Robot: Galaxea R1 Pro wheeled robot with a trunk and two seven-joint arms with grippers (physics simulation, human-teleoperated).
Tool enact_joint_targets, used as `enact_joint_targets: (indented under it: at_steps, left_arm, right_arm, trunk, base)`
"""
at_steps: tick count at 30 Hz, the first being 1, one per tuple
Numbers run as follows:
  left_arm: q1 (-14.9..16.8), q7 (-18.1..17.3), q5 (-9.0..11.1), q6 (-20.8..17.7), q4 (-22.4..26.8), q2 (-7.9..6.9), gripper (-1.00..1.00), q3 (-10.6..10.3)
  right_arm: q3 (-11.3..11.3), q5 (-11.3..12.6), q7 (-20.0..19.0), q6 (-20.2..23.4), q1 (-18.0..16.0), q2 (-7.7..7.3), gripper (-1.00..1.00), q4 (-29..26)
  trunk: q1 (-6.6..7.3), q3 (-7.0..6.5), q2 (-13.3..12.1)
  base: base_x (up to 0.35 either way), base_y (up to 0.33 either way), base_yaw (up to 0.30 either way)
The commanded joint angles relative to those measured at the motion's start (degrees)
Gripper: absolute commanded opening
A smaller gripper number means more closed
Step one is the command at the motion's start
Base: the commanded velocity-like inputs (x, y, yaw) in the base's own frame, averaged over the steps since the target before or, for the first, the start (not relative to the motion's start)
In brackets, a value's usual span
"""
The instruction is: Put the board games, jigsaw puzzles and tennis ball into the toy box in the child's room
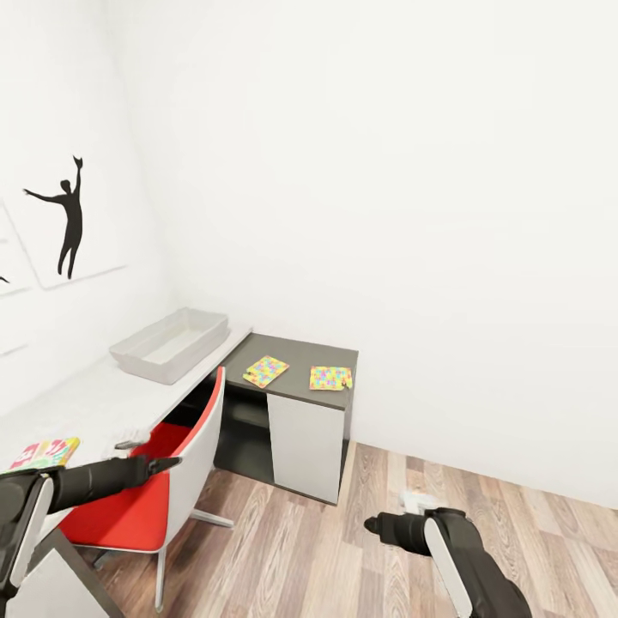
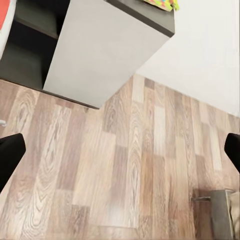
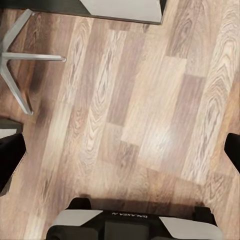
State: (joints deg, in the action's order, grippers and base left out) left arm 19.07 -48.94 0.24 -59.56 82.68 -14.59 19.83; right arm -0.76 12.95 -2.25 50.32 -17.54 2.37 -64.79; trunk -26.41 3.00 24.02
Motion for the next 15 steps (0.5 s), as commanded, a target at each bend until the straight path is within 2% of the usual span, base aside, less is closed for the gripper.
enact_joint_targets:
  at_steps: [1, 3, 6, 9, 15]
  left_arm:
    - [-0.06, -1.08, 0.01, -0.44, 0.15, -0.50, 1.00, 0.27]
    - [-0.31, -3.49, -0.04, -0.44, 0.35, -1.87, 1.00, 0.79]
    - [-0.52, -6.05, 0.00, -0.44, 0.47, -2.92, 1.00, 1.12]
    - [-0.64, -7.83, 0.07, -0.44, 0.51, -3.33, 1.00, 1.26]
    - [-0.77, -16.38, -0.21, -0.44, 0.55, -4.15, 1.00, 2.14]
  right_arm:
    - [-0.05, -0.17, -0.27, 0.38, -0.02, 0.04, 1.00, -0.97]
    - [-0.02, -0.05, -0.37, 0.79, -0.02, 0.02, 1.00, -3.98]
    - [0.02, 0.31, -0.43, 1.64, -0.03, 0.04, 1.00, -7.60]
    - [0.04, 0.65, -0.45, 2.31, -0.03, 0.04, 1.00, -9.34]
    - [0.03, 1.22, -0.80, 3.15, -0.04, 0.01, 1.00, -11.15]
  trunk:
    - [0.19, -0.05, -0.30]
    - [0.62, -0.41, -1.10]
    - [0.62, -0.41, -1.10]
    - [0.62, -0.41, -1.10]
    - [0.62, -0.41, -1.10]
  base:
    - [0.000, 0.000, 0.000]
    - [0.000, 0.000, 0.000]
    - [0.000, 0.000, 0.000]
    - [0.000, 0.000, 0.000]
    - [0.000, 0.000, 0.000]
